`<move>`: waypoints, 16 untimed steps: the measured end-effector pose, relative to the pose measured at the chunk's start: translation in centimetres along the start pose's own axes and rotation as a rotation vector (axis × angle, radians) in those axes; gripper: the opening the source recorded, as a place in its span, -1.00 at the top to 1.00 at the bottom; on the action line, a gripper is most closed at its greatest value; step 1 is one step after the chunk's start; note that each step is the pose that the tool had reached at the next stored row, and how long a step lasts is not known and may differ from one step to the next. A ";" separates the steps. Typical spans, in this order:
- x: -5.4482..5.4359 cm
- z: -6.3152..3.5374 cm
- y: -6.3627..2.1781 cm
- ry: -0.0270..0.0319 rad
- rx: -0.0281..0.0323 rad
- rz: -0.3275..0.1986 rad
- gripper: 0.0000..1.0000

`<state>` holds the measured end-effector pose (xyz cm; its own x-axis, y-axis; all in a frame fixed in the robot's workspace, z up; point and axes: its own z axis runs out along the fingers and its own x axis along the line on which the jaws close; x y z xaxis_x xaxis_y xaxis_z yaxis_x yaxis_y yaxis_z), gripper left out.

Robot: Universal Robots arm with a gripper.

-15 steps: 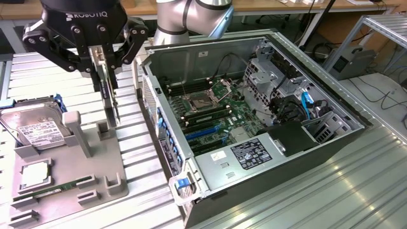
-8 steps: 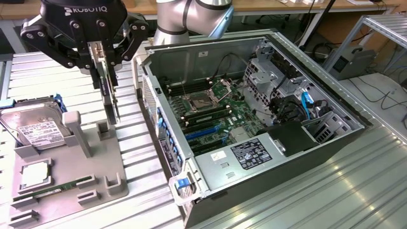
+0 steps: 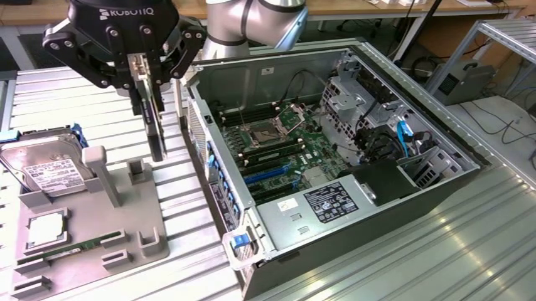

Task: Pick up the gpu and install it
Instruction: 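Pick up the gpu and move the gpu toward the slot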

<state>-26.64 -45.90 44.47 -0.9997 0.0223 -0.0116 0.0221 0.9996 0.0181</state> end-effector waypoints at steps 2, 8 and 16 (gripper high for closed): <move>-0.5 0.01 0.01 0.0000 0.0000 0.000 0.46; -2.7 0.03 0.06 0.0000 0.0000 0.000 0.46; -5.8 0.06 0.13 0.0001 0.0001 0.000 0.46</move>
<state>-20.82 -45.90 44.47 -0.9997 0.0224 -0.0115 0.0222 0.9996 0.0180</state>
